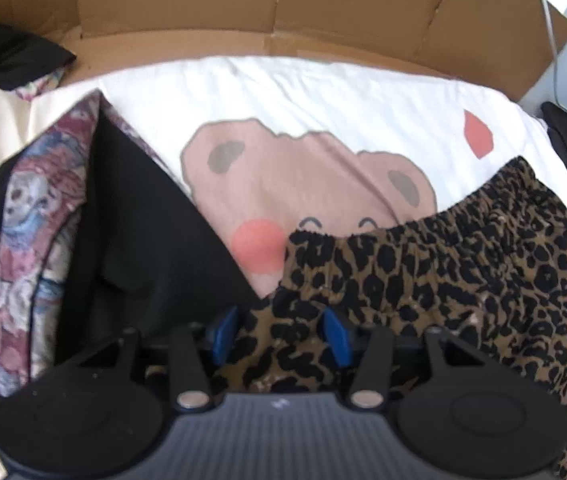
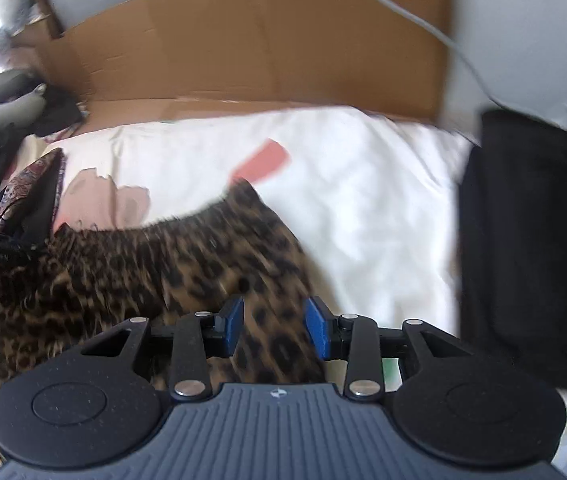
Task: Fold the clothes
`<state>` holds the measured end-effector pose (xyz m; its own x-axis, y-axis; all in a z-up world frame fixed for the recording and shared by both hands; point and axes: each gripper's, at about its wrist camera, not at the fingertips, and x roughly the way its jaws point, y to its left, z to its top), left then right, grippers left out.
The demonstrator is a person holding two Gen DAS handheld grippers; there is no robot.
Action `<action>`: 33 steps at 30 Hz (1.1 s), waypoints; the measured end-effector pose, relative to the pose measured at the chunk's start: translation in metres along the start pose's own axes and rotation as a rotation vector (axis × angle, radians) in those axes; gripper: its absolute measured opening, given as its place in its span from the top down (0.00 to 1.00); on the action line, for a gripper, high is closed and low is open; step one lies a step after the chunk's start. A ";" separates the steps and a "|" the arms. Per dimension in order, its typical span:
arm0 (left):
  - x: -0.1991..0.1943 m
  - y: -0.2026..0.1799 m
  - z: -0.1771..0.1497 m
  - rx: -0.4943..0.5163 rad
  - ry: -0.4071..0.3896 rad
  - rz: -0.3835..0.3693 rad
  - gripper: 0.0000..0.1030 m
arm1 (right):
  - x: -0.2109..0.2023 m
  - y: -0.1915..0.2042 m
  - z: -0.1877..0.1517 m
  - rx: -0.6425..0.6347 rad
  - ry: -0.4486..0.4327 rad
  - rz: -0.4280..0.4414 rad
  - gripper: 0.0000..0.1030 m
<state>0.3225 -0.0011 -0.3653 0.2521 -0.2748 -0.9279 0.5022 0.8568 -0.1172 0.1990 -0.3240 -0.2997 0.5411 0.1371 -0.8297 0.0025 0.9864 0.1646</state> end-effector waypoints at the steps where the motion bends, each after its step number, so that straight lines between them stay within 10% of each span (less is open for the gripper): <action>1: 0.002 0.000 -0.001 0.006 0.000 0.000 0.50 | 0.010 0.003 0.008 -0.018 0.002 -0.004 0.59; 16: 0.016 -0.002 0.004 0.053 -0.022 -0.001 0.47 | 0.097 0.017 0.039 -0.112 0.065 -0.075 0.47; 20: 0.006 -0.003 0.000 0.040 -0.055 -0.021 0.85 | 0.096 0.016 0.038 -0.093 0.064 -0.045 0.93; 33: -0.056 0.020 0.031 -0.025 -0.308 0.070 0.90 | 0.055 0.024 0.069 -0.034 -0.106 -0.032 1.00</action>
<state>0.3442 0.0177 -0.3051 0.5264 -0.3304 -0.7835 0.4550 0.8878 -0.0687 0.2867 -0.2994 -0.3050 0.6274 0.0968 -0.7726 -0.0064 0.9929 0.1192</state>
